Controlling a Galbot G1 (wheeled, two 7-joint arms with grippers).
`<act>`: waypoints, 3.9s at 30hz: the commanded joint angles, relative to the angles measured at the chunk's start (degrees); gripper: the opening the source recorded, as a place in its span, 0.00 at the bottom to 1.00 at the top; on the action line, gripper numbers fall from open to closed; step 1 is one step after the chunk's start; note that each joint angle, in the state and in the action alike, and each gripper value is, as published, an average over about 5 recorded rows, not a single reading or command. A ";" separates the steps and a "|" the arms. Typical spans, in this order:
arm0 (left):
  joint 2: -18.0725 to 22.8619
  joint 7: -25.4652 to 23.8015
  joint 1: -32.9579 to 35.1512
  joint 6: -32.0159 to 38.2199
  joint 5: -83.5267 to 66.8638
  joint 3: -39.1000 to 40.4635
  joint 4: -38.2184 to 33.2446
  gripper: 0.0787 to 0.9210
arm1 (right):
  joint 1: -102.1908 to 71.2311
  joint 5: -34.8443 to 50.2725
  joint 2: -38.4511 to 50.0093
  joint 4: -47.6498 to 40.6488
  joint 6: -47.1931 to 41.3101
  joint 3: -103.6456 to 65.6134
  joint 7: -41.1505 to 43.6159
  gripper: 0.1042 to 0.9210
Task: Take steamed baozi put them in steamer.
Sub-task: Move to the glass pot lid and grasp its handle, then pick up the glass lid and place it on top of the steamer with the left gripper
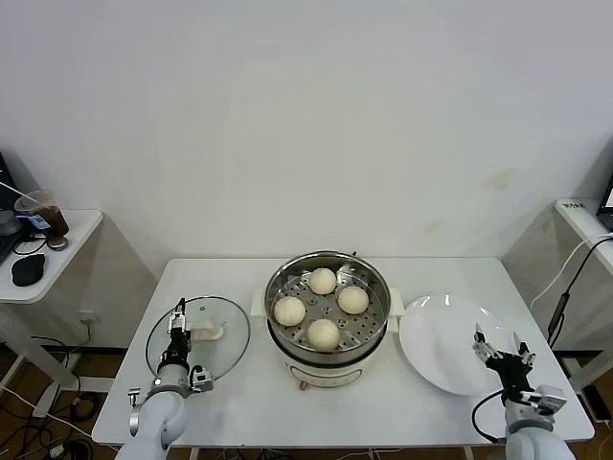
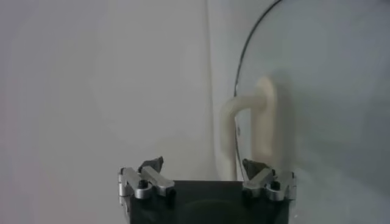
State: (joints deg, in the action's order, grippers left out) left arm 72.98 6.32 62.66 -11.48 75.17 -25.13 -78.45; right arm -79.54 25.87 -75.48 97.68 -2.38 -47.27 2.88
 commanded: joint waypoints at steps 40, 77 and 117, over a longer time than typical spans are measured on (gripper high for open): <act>0.88 -5.98 4.25 -13.30 -7.15 -1.69 -17.15 0.11 | 1.20 -1.34 -0.02 -1.18 0.77 0.44 0.34 0.88; 12.95 -30.52 0.87 -28.18 26.95 19.31 -37.15 0.11 | 1.47 -2.37 -2.74 -0.83 1.39 1.31 0.77 0.88; 18.84 -24.64 -11.51 -28.41 20.37 33.54 -17.26 0.11 | 0.32 -4.35 -4.80 -0.17 1.17 0.04 0.79 0.88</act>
State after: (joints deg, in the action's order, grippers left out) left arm 91.38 -18.77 51.54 -39.84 91.22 7.58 -99.27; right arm -79.16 21.64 -80.17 97.41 -1.34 -47.18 3.67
